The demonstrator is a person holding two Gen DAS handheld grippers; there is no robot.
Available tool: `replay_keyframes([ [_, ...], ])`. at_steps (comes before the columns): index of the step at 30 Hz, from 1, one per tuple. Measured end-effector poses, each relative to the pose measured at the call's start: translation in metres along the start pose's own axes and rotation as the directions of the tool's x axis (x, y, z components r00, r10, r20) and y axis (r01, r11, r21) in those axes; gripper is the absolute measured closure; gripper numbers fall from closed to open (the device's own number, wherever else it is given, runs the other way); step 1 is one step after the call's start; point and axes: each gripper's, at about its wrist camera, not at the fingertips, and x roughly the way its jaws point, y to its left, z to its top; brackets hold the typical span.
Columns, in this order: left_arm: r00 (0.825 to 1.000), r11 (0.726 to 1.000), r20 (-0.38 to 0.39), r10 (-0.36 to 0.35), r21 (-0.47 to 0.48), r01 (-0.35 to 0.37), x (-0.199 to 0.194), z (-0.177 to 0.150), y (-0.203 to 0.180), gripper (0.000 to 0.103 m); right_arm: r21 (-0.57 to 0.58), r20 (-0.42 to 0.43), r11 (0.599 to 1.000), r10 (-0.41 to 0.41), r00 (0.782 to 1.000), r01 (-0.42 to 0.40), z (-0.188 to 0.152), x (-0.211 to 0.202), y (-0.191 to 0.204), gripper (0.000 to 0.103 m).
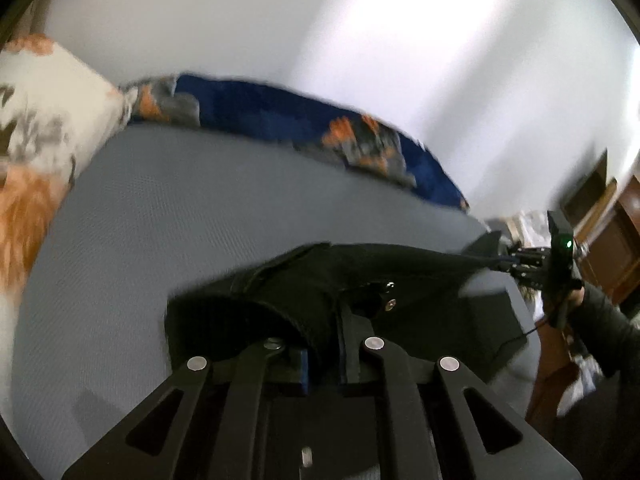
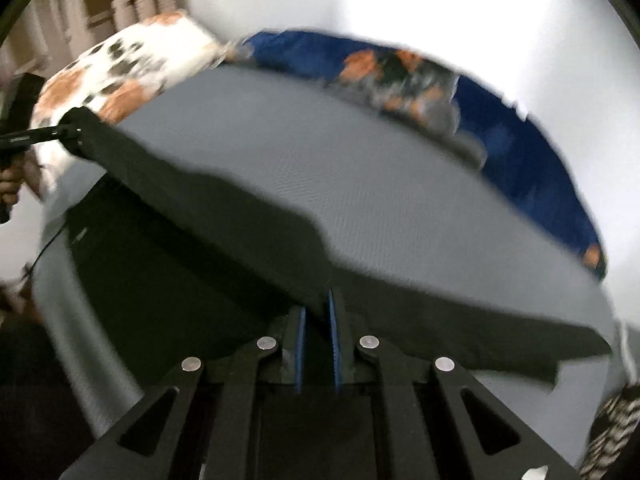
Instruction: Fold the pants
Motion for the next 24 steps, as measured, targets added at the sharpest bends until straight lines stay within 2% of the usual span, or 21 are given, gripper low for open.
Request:
replay_keyframes([
  [4,0.995,1.0,-0.103,0.011,-0.012,-0.012,-0.004,-0.054,0.003,0.089,0.009,-0.102,0.996,0.085,0.991,-0.085,-0.039,0.017,0.02,0.095],
  [9,0.965,0.995,-0.246,0.094,-0.001,-0.097,0.017,-0.105,0.012,0.084,0.048,-0.205,0.993,0.12,0.971,-0.112,-0.071,0.056,0.033,0.095],
  [13,0.959,0.99,-0.247,0.141,0.028,-0.138,0.017,-0.112,0.006,0.079,0.069,-0.234,0.991,0.128,0.964,-0.115,-0.071,0.071,0.032,0.095],
  [14,0.958,0.989,-0.247,0.145,0.027,-0.143,0.014,-0.112,0.005,0.076,0.068,-0.236,0.991,0.13,0.963,-0.117,-0.07,0.072,0.031,0.095],
  [16,0.946,0.981,-0.259,0.193,0.044,-0.188,0.006,-0.111,0.004,0.057,0.054,-0.237,0.993,0.117,0.964,-0.107,-0.068,0.072,0.033,0.095],
  [17,0.936,0.972,-0.26,0.236,0.056,-0.229,0.0,-0.112,0.005,0.036,0.05,-0.238,0.993,0.113,0.965,-0.104,-0.068,0.072,0.034,0.095],
  [18,0.925,0.957,-0.247,0.288,0.066,-0.281,-0.009,-0.113,0.006,0.033,0.047,-0.241,0.994,0.109,0.964,-0.1,-0.068,0.073,0.035,0.094],
  [19,0.922,0.952,-0.238,0.305,0.06,-0.299,-0.02,-0.114,0.01,0.033,0.043,-0.238,0.995,0.101,0.966,-0.094,-0.069,0.074,0.037,0.094],
  [23,0.95,0.953,-0.205,0.237,-0.144,-0.268,-0.061,-0.115,0.023,0.033,0.043,-0.23,0.995,0.093,0.969,-0.086,-0.074,0.072,0.041,0.094],
  [24,0.962,0.948,-0.188,0.198,-0.212,-0.236,-0.069,-0.115,0.021,0.034,0.043,-0.228,0.995,0.093,0.969,-0.085,-0.075,0.071,0.042,0.094],
])
